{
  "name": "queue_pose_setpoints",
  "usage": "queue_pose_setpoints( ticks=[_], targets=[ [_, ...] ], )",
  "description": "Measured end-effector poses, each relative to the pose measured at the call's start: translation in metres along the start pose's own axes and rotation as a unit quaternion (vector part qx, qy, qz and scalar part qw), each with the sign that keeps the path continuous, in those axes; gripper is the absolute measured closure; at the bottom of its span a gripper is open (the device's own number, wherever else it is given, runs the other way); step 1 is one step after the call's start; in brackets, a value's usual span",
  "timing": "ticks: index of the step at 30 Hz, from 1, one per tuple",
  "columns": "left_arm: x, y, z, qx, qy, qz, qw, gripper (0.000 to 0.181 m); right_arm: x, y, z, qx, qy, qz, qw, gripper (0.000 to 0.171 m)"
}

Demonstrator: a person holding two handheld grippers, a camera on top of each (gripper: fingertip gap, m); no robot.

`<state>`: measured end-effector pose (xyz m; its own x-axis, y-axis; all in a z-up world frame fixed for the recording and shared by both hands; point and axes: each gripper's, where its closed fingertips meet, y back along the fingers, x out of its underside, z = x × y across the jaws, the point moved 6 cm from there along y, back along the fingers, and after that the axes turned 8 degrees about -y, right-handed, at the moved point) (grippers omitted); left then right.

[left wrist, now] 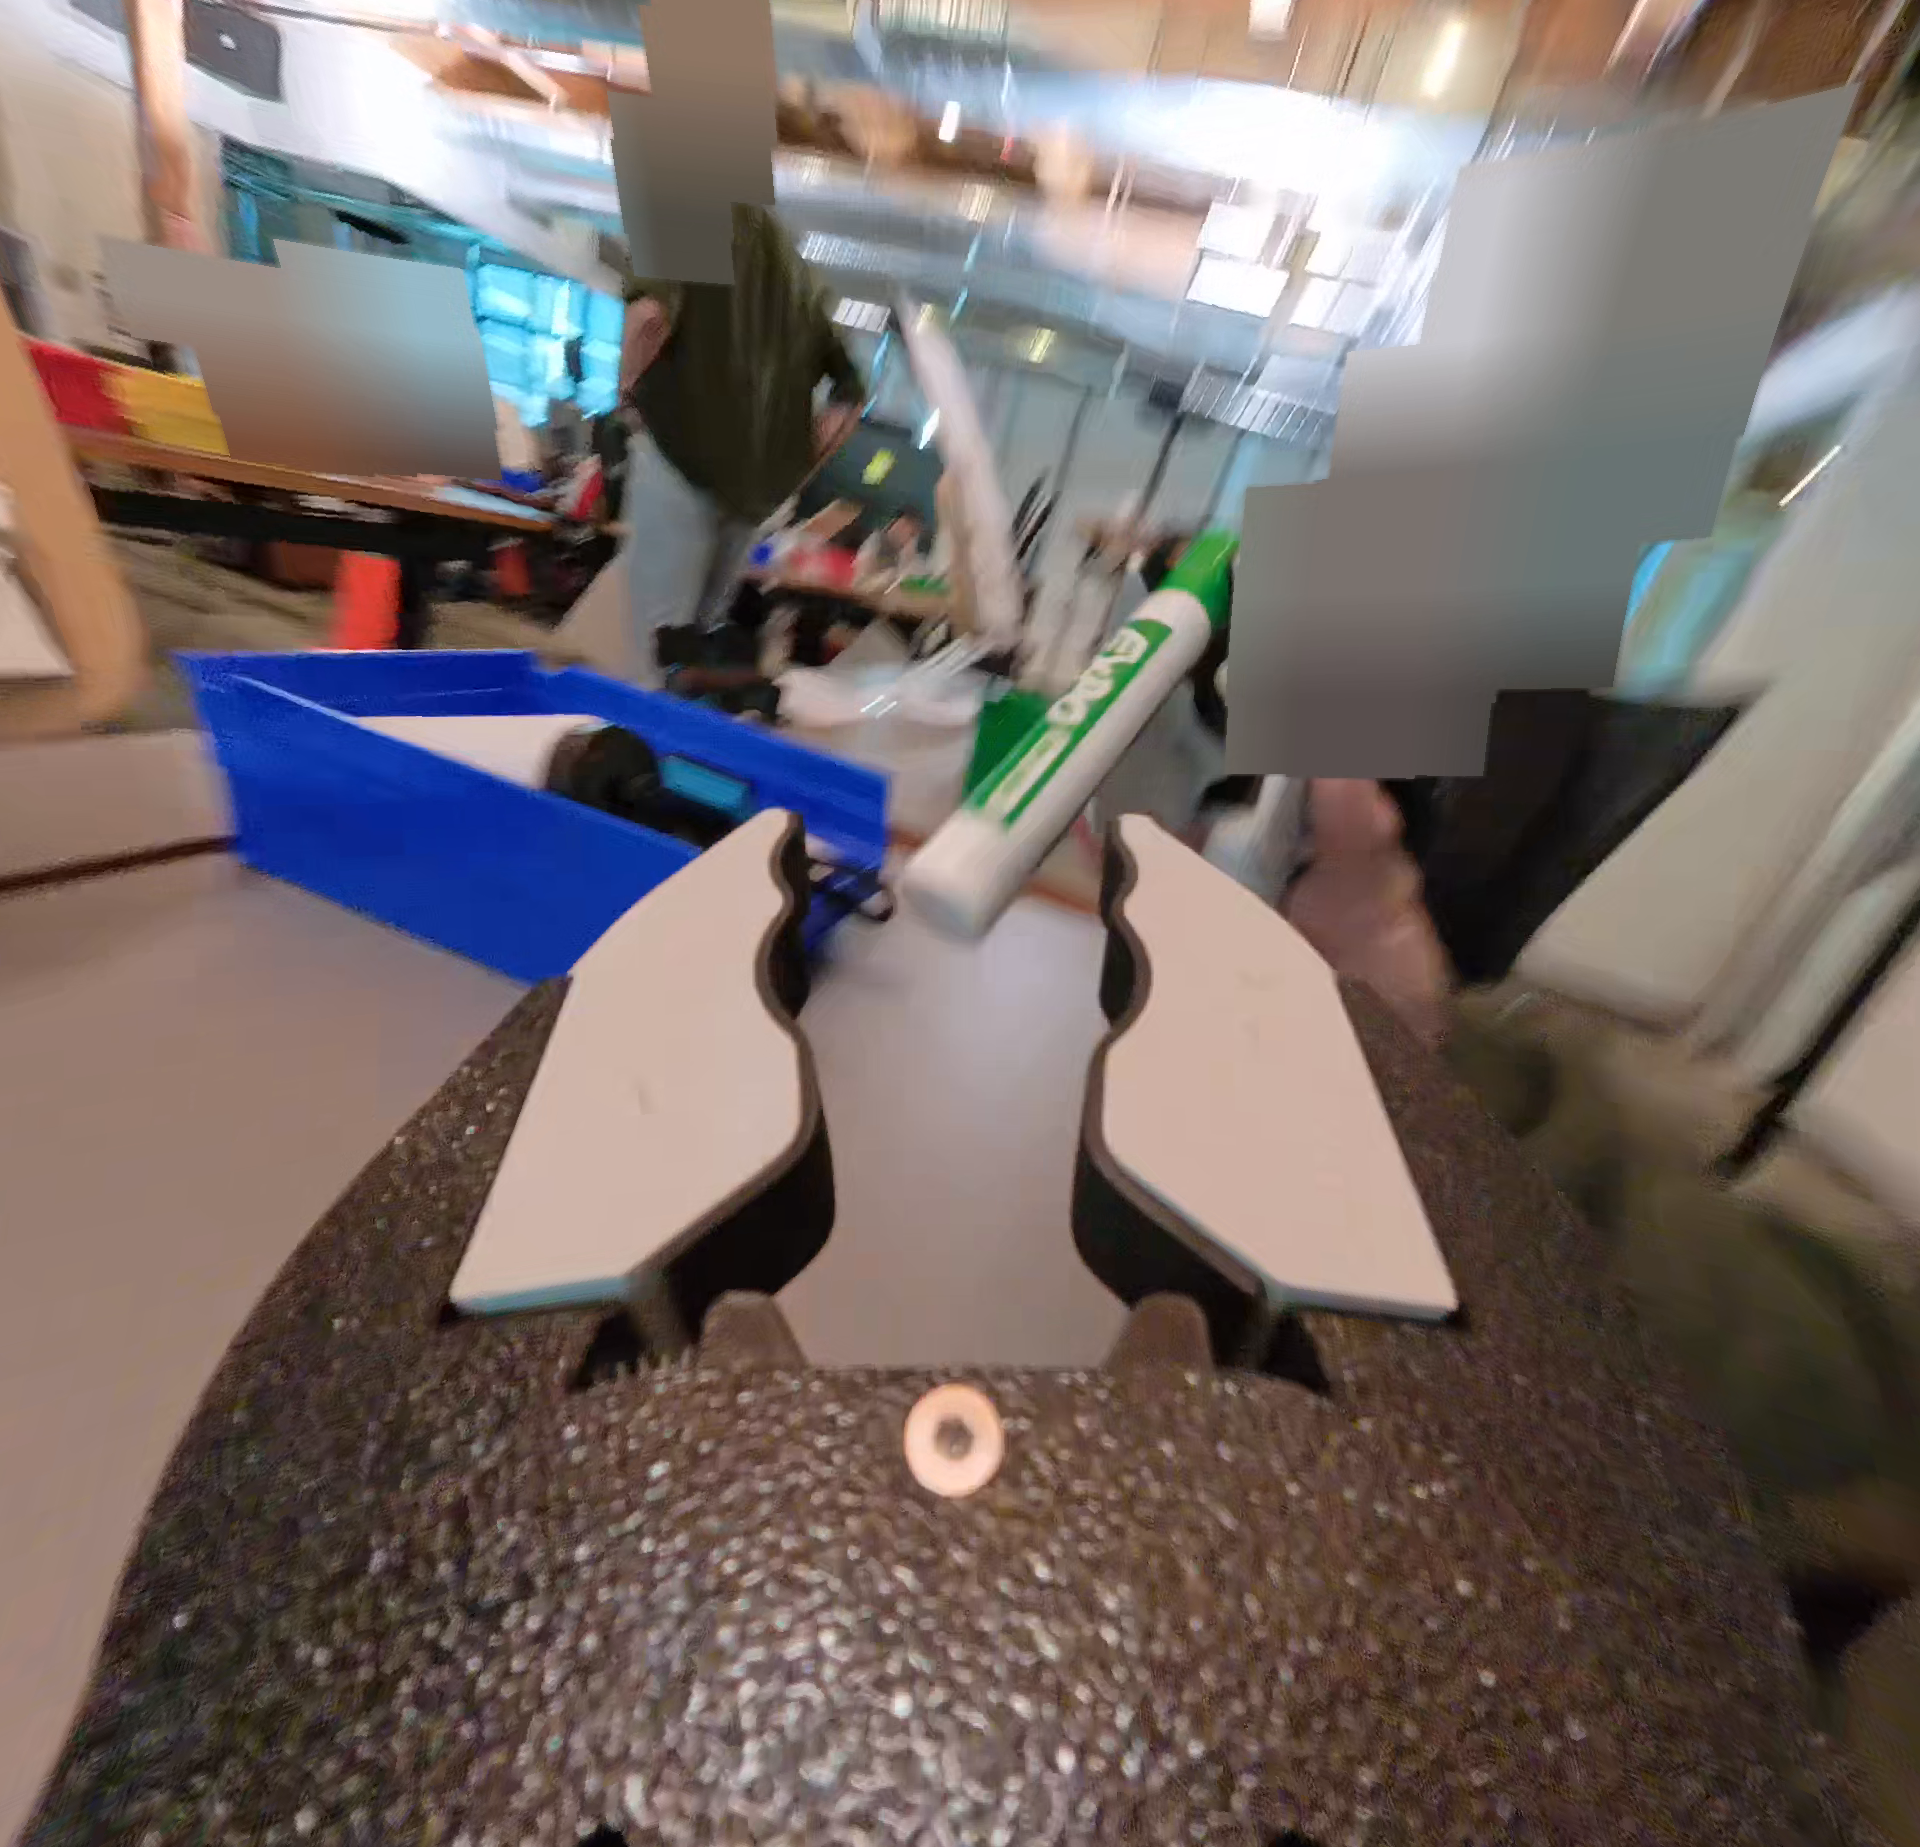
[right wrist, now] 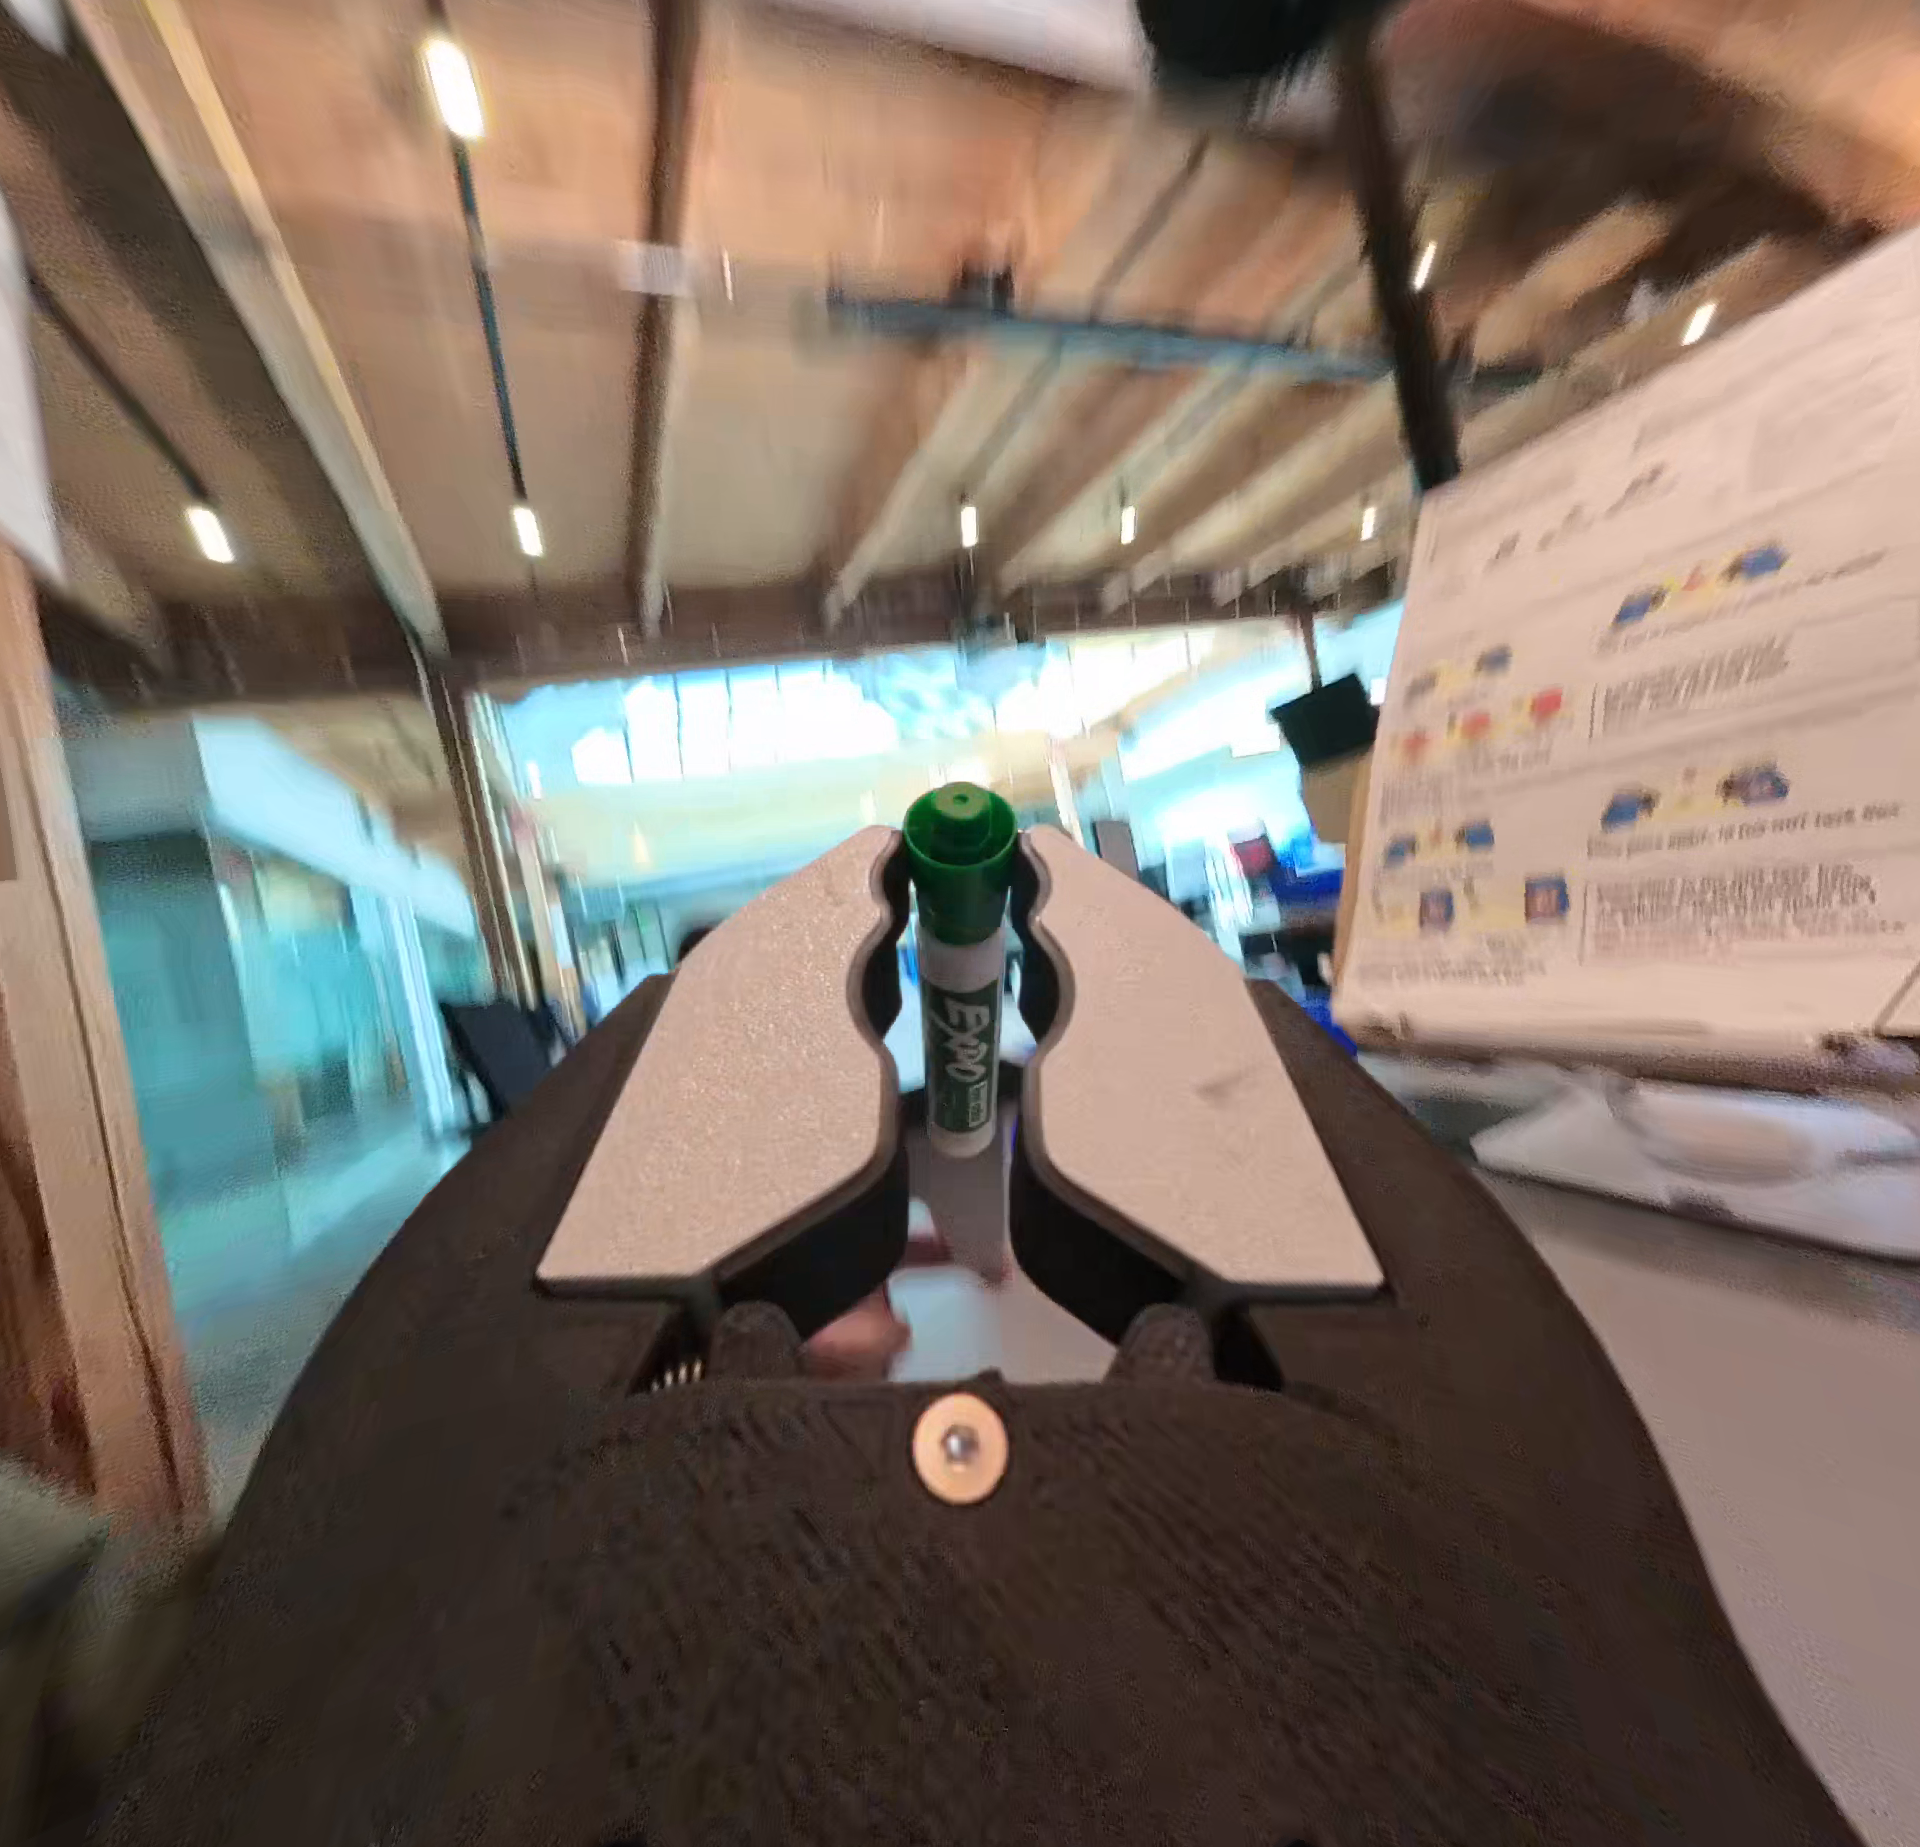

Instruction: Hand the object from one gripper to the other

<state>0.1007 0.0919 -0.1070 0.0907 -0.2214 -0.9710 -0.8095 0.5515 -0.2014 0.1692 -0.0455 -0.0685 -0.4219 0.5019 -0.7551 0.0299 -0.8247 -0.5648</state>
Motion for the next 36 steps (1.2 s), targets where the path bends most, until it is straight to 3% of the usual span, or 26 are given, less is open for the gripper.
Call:
queue_pose_setpoints(
  ticks=[2,4,9,13,17,20,22,24,28,30,36],
  targets=[
    [-0.003,-0.001,-0.001,0.06,0.108,-0.087,0.988,0.135,-0.012,0.009,-0.003,-0.014,-0.038,-0.088,0.995,0.152],
    [-0.003,-0.006,-0.006,0.116,0.189,-0.147,0.964,0.135,-0.01,0.009,-0.004,-0.032,-0.068,-0.104,0.992,0.153],
    [-0.002,-0.019,-0.022,0.191,0.26,-0.198,0.926,0.135,0.005,-0.001,0.003,-0.066,-0.095,-0.1,0.988,0.153],
    [-0.005,-0.014,-0.018,0.172,0.252,-0.213,0.928,0.158,0.017,-0.007,0.006,-0.07,-0.066,-0.052,0.994,0.153],
    [-0.006,-0.008,-0.013,0.158,0.219,-0.205,0.941,0.161,0.023,-0.006,0.002,-0.063,-0.058,-0.026,0.996,0.153],
    [-0.006,-0.008,-0.01,0.113,0.184,-0.157,0.964,0.161,0.027,0.0,-0.011,-0.028,-0.028,0.026,0.999,0.148],
    [-0.003,-0.008,-0.006,0.061,0.154,-0.095,0.982,0.161,0.027,0.005,-0.018,0.028,0.071,0.078,0.994,0.133],
    [0.003,-0.007,-0.001,-0.008,0.105,-0.01,0.994,0.161,0.028,0.008,-0.021,0.09,0.22,0.146,0.96,0.116],
    [0.007,-0.008,-0.001,-0.094,0.007,0.094,0.991,0.161,0.05,0.007,-0.021,0.131,0.471,0.291,0.822,0.105],
    [0.009,-0.011,-0.005,-0.11,-0.021,0.122,0.986,0.161,0.064,0.001,-0.02,0.132,0.529,0.313,0.777,0.107],
    [0.011,-0.015,-0.012,-0.125,-0.051,0.155,0.979,0.161,0.089,-0.01,-0.017,0.143,0.607,0.338,0.704,0.139]
  ],
)
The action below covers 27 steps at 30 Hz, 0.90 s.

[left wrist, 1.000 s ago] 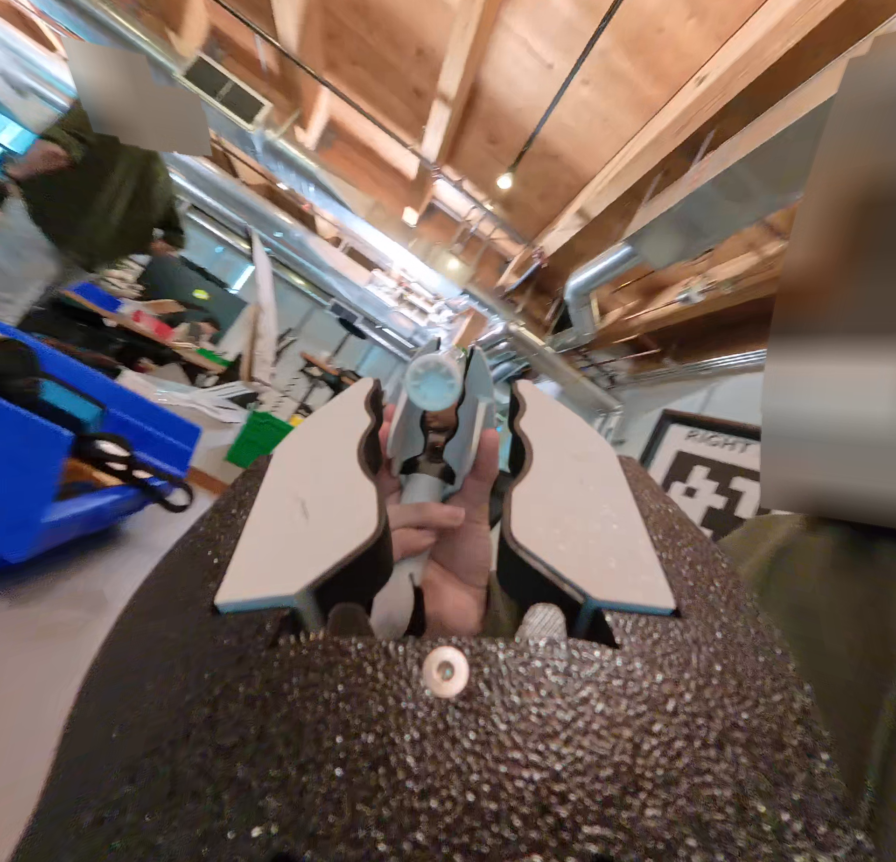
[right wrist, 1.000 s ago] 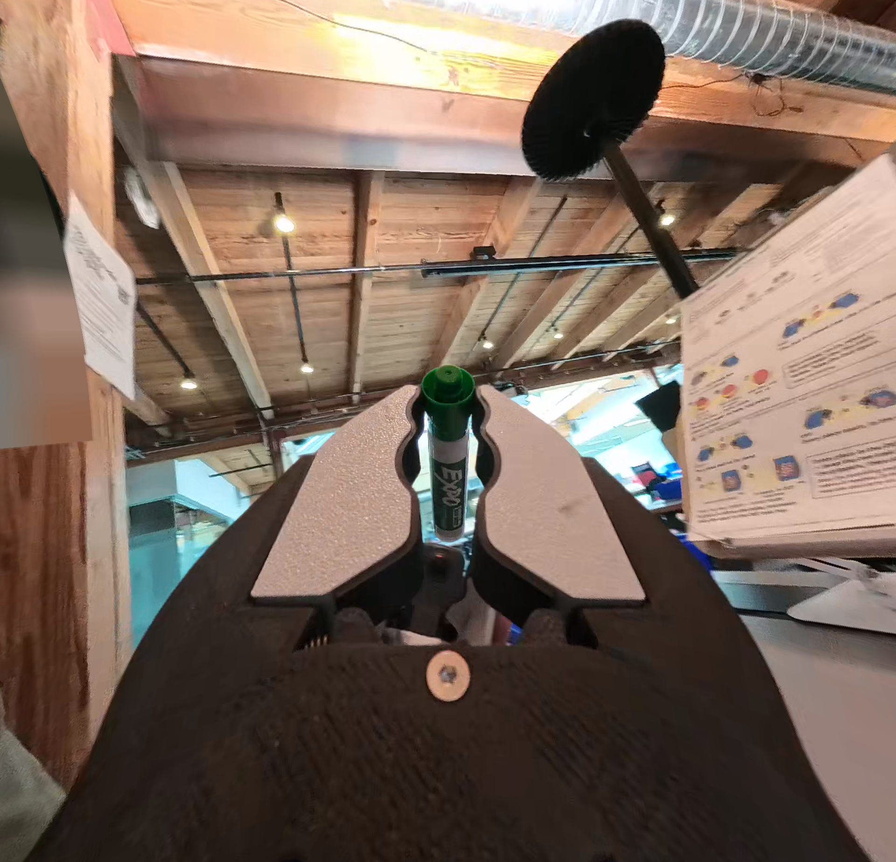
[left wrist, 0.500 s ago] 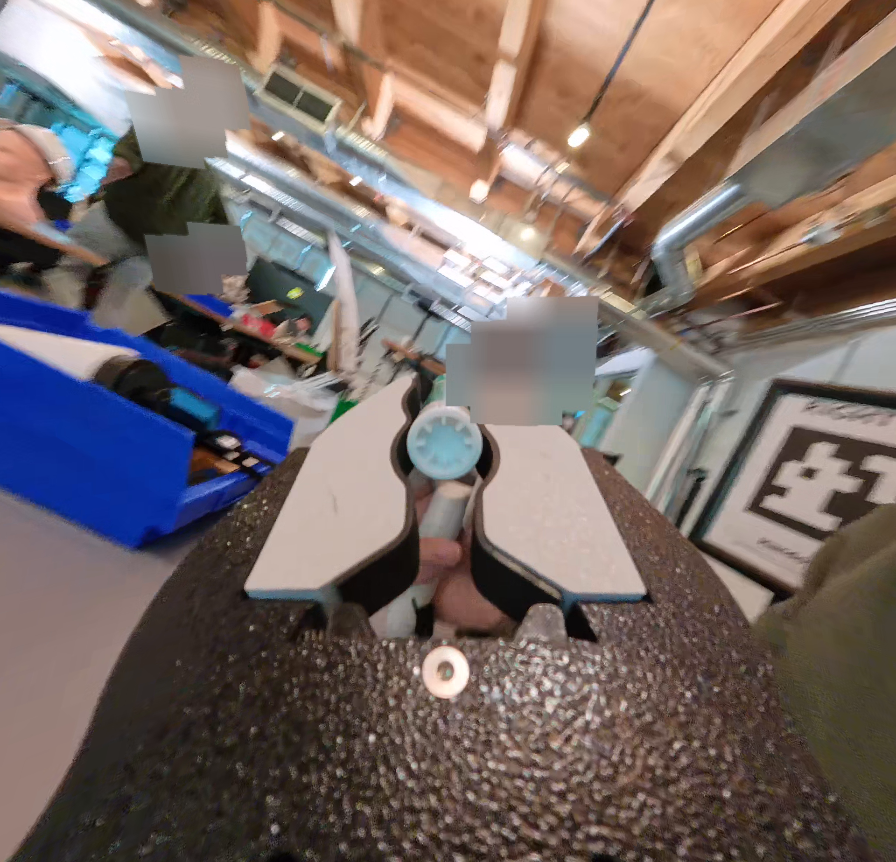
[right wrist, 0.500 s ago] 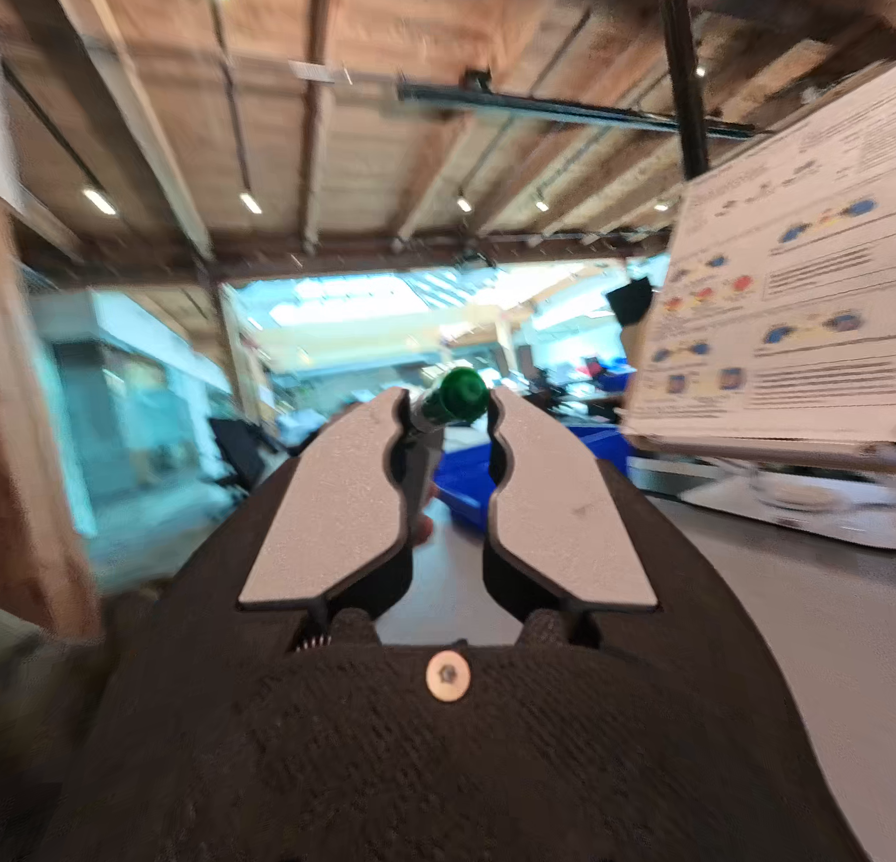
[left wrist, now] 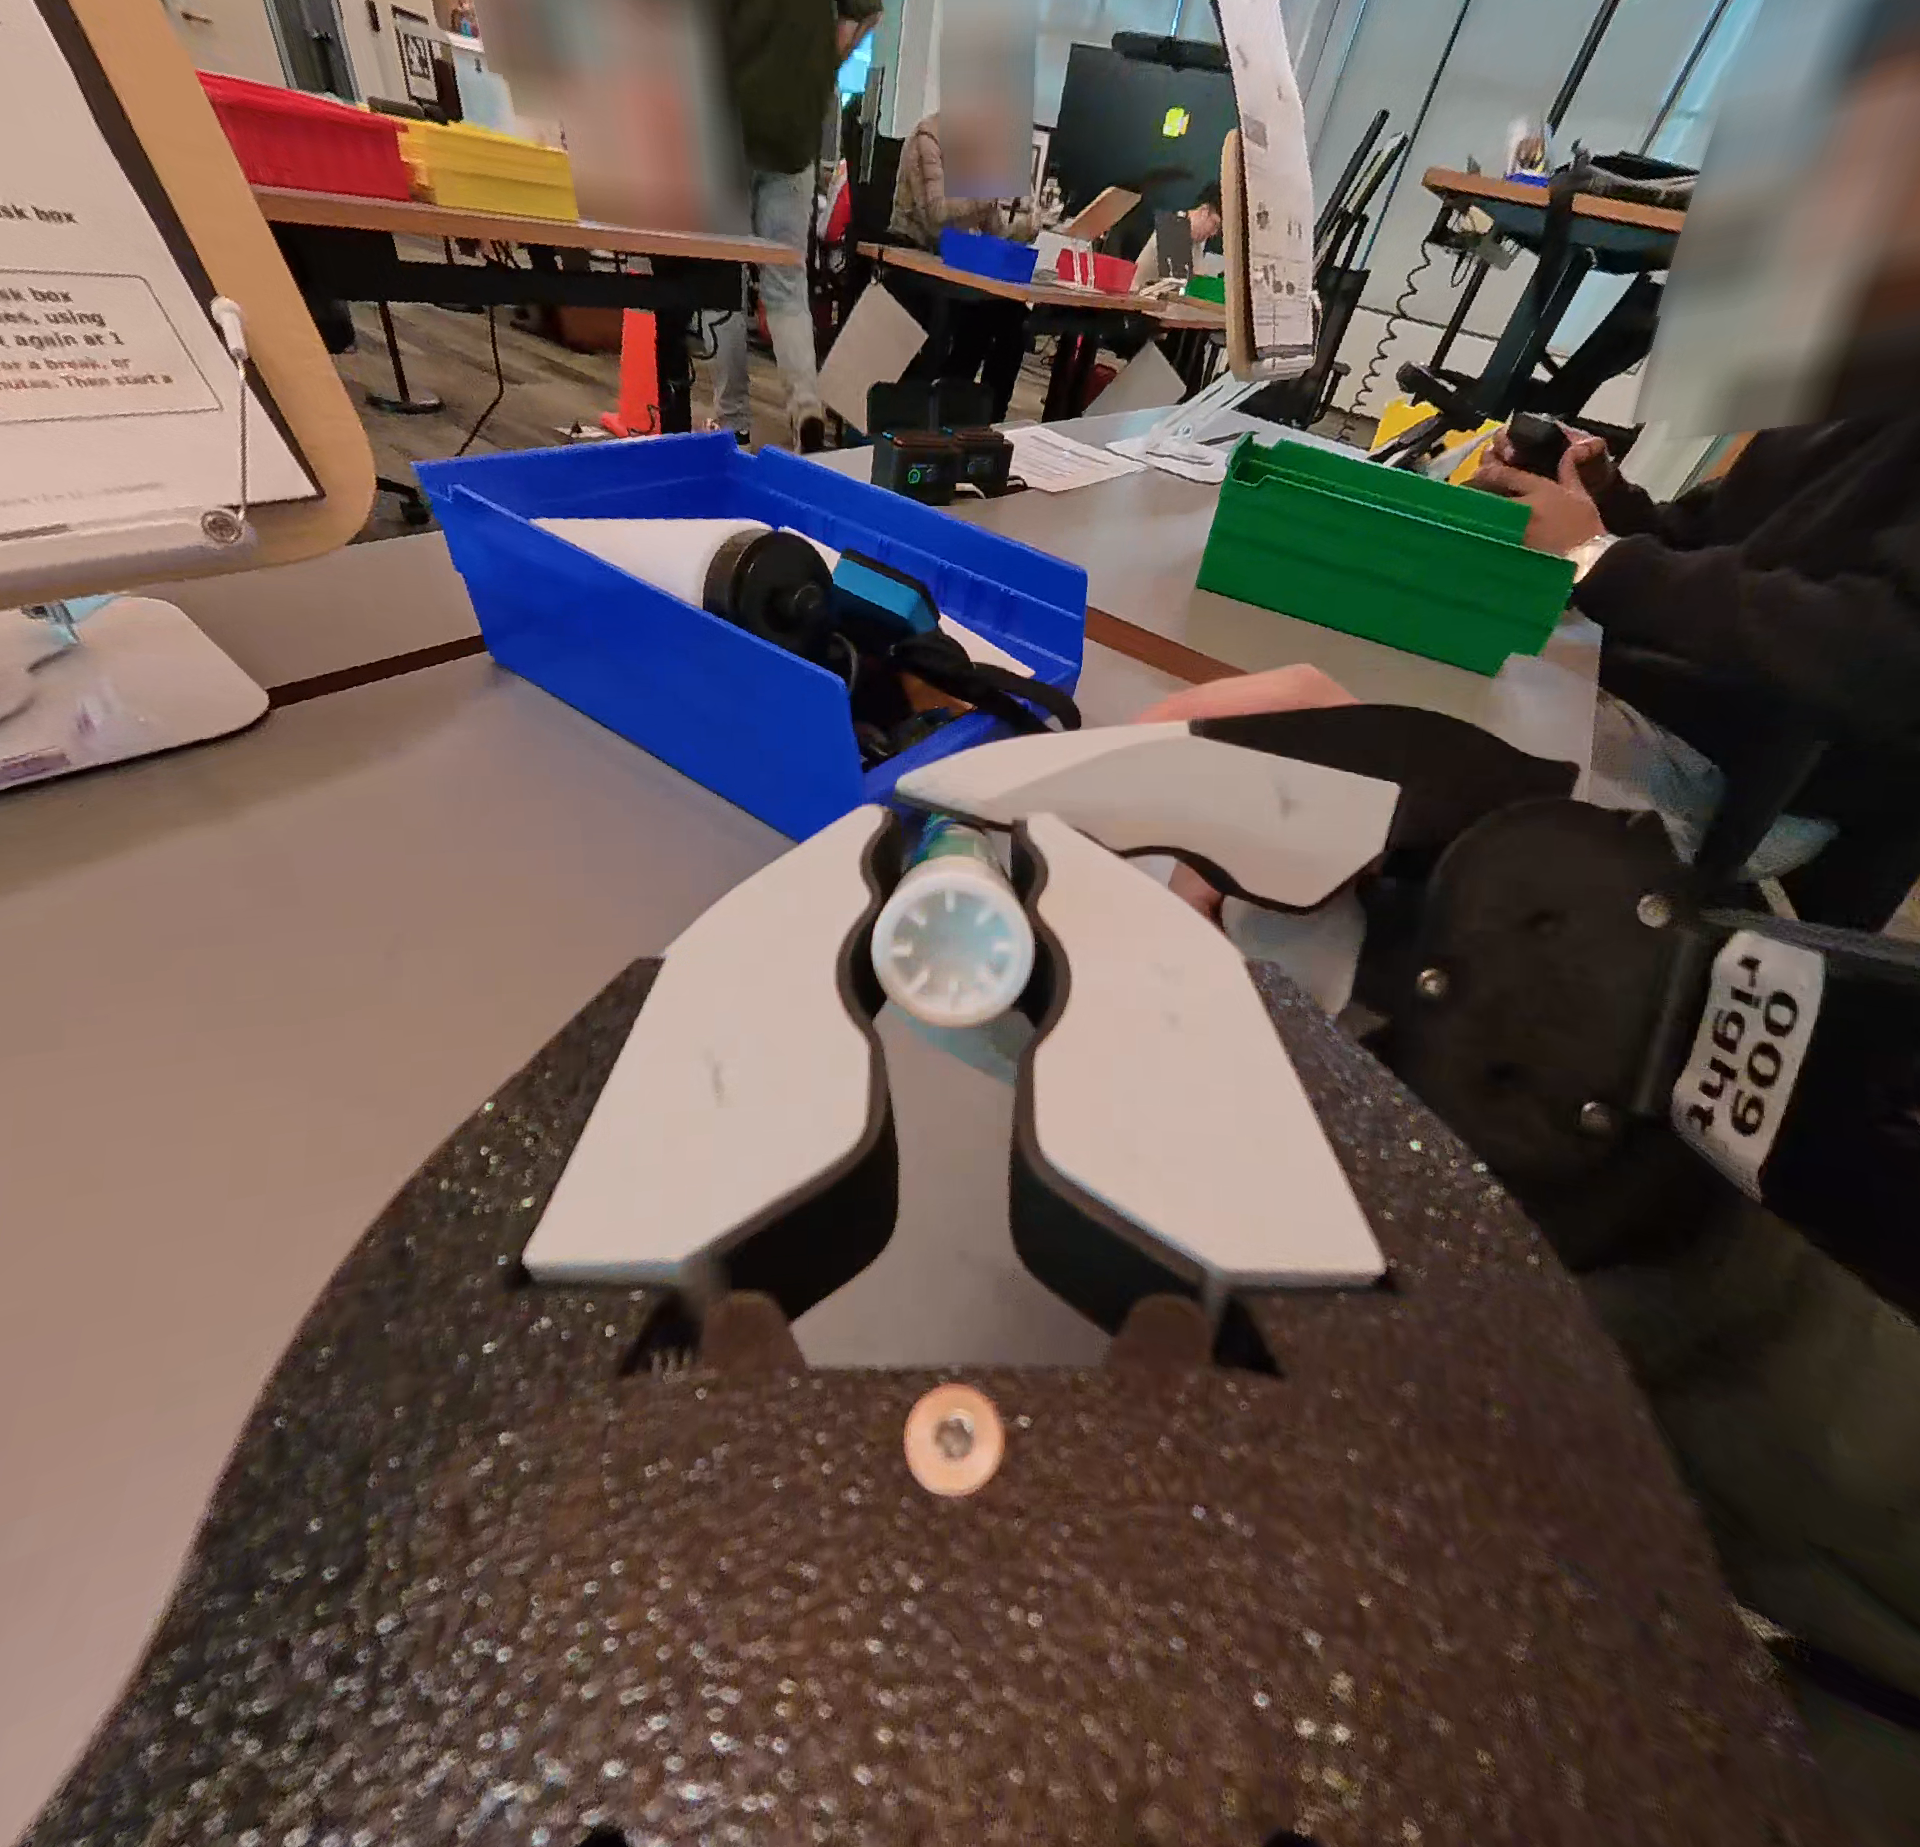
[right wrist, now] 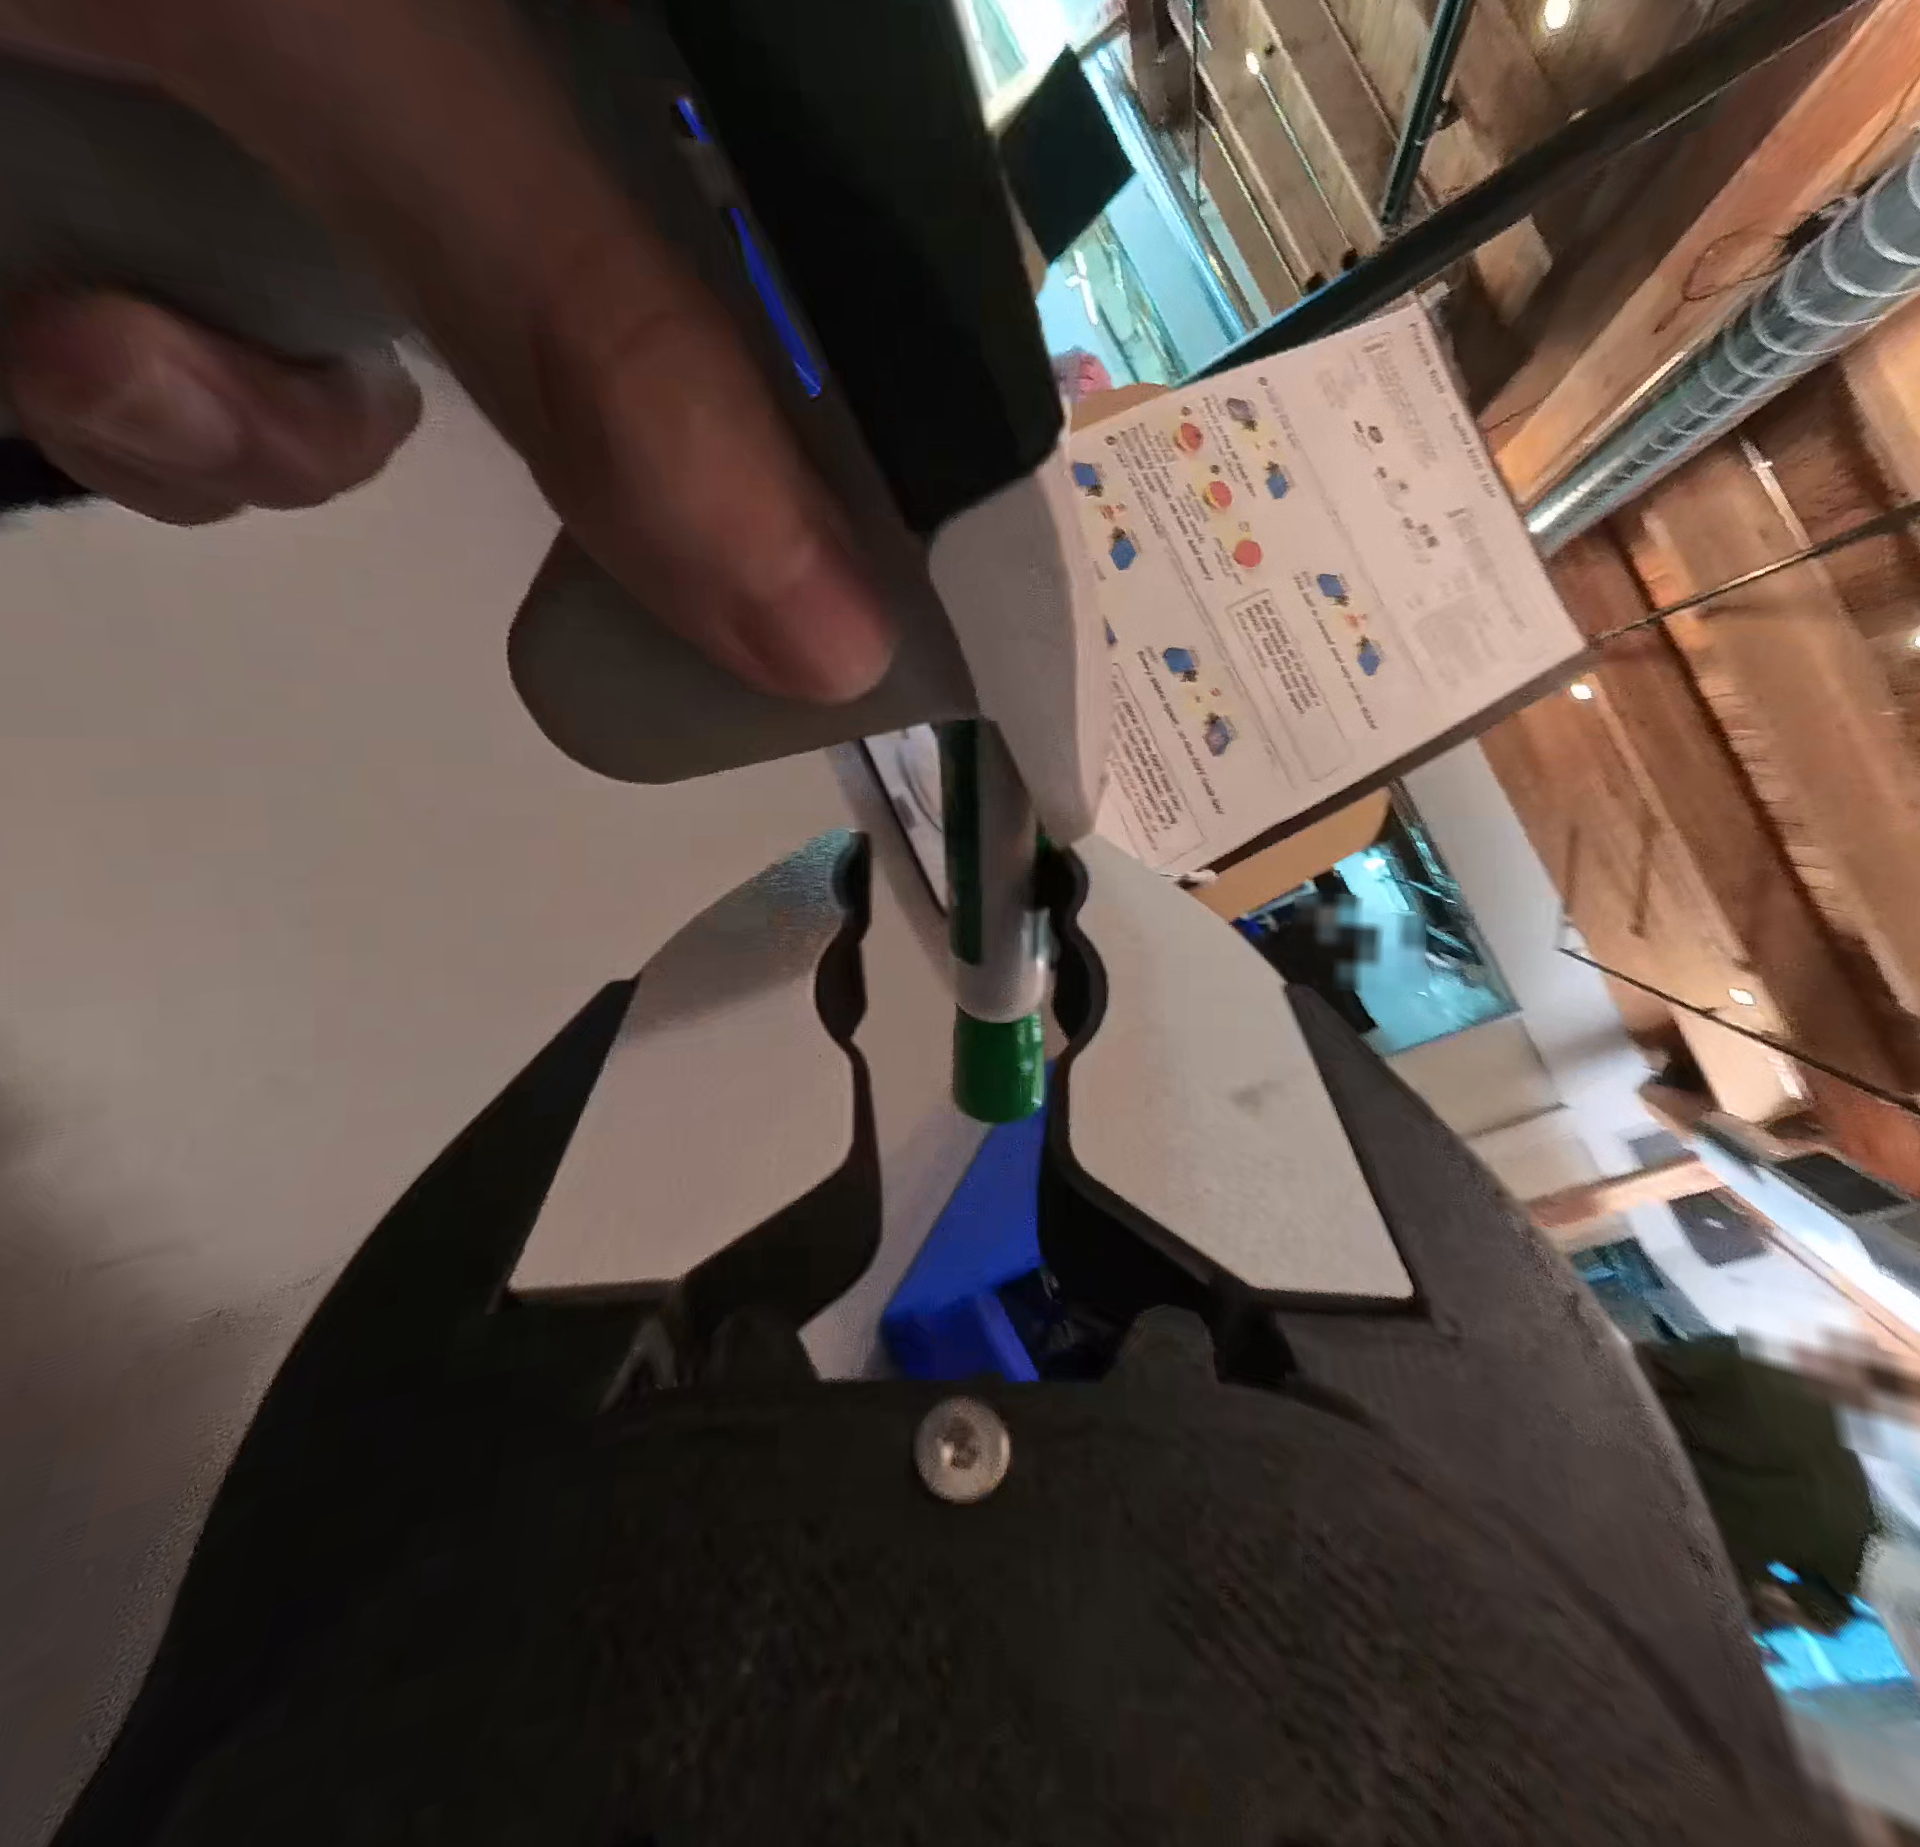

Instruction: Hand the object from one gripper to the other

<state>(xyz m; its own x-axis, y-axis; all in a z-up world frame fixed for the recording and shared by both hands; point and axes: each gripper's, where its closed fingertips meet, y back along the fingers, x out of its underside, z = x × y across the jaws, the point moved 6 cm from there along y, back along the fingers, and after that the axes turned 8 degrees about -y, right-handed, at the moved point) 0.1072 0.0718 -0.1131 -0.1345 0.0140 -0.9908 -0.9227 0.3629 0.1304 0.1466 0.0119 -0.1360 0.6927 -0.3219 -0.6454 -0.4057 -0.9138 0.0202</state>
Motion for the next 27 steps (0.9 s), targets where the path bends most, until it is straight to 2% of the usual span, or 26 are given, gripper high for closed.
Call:
queue_pose_setpoints(
  ticks=[1,2,5,9,12,16,19,23,27],
  targets=[
    [0.001,0.0,0.0,0.002,0.0,0.006,1.0,0.161,0.0,0.0,-0.002,0.013,0.001,0.005,1.0,0.151],
    [0.001,0.0,-0.001,0.006,0.0,0.006,1.0,0.161,-0.001,0.001,-0.004,0.017,-0.006,0.005,1.0,0.153],
    [-0.005,0.001,-0.003,0.009,-0.003,-0.025,1.0,0.161,-0.003,0.003,-0.006,0.013,-0.049,-0.013,0.999,0.153],
    [-0.013,0.006,-0.005,0.016,-0.026,-0.069,0.997,0.149,0.005,0.004,-0.022,0.014,-0.179,0.011,0.984,0.153],
    [-0.016,0.013,0.003,0.016,-0.018,-0.083,0.996,0.148,0.029,0.014,-0.05,0.023,-0.303,0.063,0.951,0.152],
    [-0.006,0.017,0.02,0.036,0.002,-0.049,0.998,0.149,0.07,0.036,-0.095,0.056,-0.429,0.114,0.894,0.153],
    [0.004,0.016,0.028,0.043,0.018,-0.02,0.999,0.15,0.11,0.038,-0.132,0.078,-0.464,0.168,0.866,0.153],
    [0.005,0.015,0.031,0.054,0.021,-0.022,0.998,0.152,0.166,0.025,-0.175,0.078,-0.504,0.252,0.822,0.153],
    [0.006,0.015,0.032,0.066,0.015,-0.018,0.998,0.153,0.206,0.014,-0.201,0.068,-0.537,0.311,0.781,0.153]
  ],
)
